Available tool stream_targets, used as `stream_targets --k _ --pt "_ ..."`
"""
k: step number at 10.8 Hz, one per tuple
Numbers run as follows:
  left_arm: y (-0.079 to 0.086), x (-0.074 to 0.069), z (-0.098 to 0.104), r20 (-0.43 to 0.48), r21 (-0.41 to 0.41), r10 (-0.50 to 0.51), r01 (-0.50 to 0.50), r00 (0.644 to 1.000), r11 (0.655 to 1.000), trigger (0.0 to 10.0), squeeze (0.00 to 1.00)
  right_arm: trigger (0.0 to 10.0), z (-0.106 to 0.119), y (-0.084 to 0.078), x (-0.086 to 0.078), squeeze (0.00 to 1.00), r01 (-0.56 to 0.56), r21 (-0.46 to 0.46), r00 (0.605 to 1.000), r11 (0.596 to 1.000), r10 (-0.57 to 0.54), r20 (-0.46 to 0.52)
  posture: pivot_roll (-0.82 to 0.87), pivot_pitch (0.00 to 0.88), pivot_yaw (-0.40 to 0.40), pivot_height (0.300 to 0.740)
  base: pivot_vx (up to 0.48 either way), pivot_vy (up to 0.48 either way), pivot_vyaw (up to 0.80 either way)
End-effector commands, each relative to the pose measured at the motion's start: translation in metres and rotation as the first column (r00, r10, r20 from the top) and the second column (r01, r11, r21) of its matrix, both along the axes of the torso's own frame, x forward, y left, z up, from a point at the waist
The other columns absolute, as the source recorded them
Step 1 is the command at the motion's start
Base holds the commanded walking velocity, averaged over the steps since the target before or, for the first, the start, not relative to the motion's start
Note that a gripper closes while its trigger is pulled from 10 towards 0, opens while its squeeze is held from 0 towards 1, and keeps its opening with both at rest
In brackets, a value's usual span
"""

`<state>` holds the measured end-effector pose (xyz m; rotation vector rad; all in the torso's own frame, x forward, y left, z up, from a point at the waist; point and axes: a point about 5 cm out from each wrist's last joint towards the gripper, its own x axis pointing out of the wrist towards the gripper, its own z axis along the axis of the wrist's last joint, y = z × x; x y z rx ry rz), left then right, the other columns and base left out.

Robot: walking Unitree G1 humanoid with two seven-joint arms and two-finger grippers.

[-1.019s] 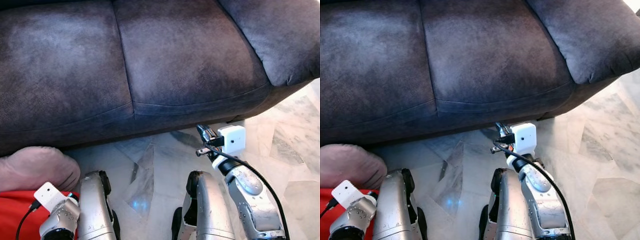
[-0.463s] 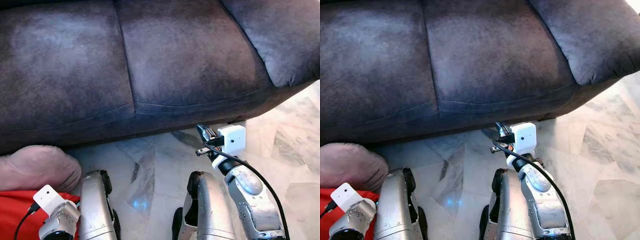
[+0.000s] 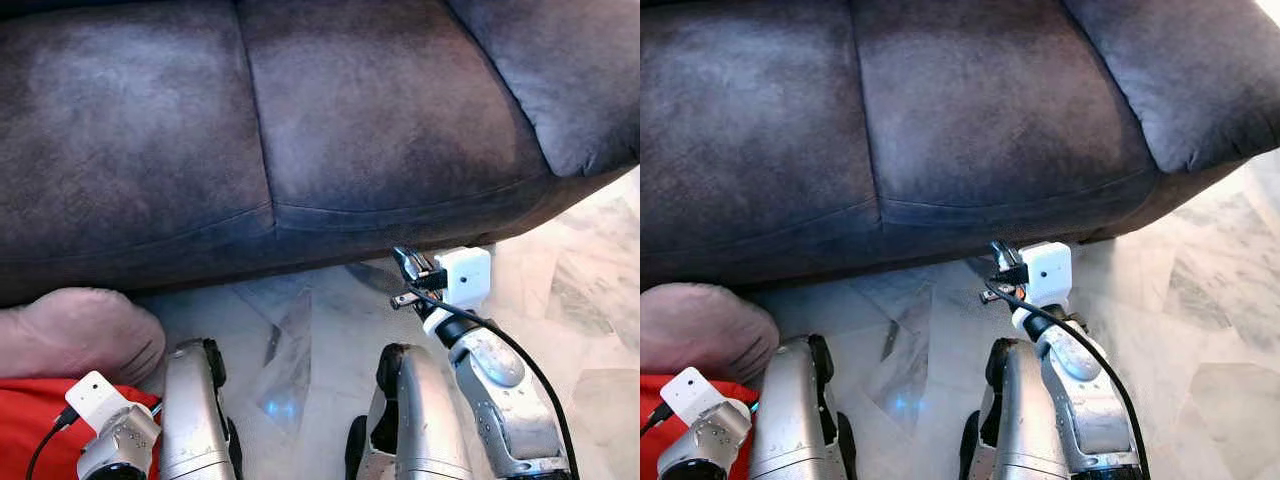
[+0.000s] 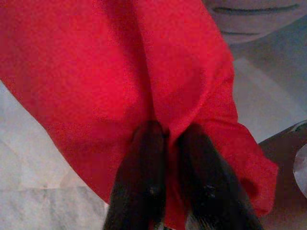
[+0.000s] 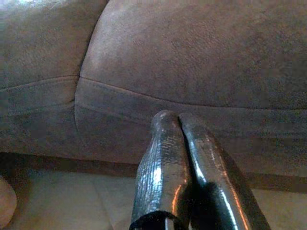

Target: Move the pillow to the sofa from floor

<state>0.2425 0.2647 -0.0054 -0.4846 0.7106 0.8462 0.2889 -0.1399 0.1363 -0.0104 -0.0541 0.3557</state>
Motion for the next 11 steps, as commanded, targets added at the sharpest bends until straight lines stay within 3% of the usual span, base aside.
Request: stream_targets --k 1,5,8,9,10,11 --pt "-0.035 -0.005 -0.02 -0.063 -0.101 -0.09 0.083 0.994 0.991 0.0 0.0 10.0 -0.007 0.0 -0.002 0.0 0.0 -0.002 1.0 1.0 0.0 -0.025 0.08 0.334 -0.144 0.483 0.0 0.0 0.0" --pt "-0.024 0.008 0.003 0.021 -0.004 -0.058 0.058 0.998 0.998 0.0 0.0 10.0 -0.006 0.001 0.002 0.0 0.001 -0.004 1.0 1.0 -0.001 -0.021 0.09 0.318 -0.144 0.483 0.0 0.0 0.0" --pt "-0.012 0.029 0.058 0.219 0.244 -0.14 0.085 0.966 0.966 0.0 0.0 10.0 -0.006 0.002 0.008 0.0 0.004 -0.003 1.0 1.0 -0.004 -0.013 0.1 0.293 -0.14 0.483 0.0 0.0 0.0" --pt "-0.017 0.035 0.075 0.285 0.306 -0.202 0.11 0.937 0.946 2.1 0.0 10.0 -0.006 0.003 0.009 0.0 0.003 -0.003 1.0 1.0 -0.003 -0.011 0.1 0.285 -0.139 0.483 0.0 0.0 0.0" --pt "-0.02 0.037 0.088 0.309 0.382 -0.254 0.125 0.917 0.916 10.0 0.0 10.0 -0.005 0.003 0.01 0.0 0.002 -0.001 1.0 1.0 -0.002 -0.006 0.1 0.278 -0.139 0.483 0.0 0.0 0.0" --pt "-0.027 0.04 0.107 0.341 0.468 -0.318 0.134 0.885 0.873 10.0 0.0 10.0 -0.004 0.004 0.012 0.0 0.002 0.001 1.0 1.0 -0.002 0.003 0.1 0.267 -0.138 0.483 0.0 0.0 0.0"
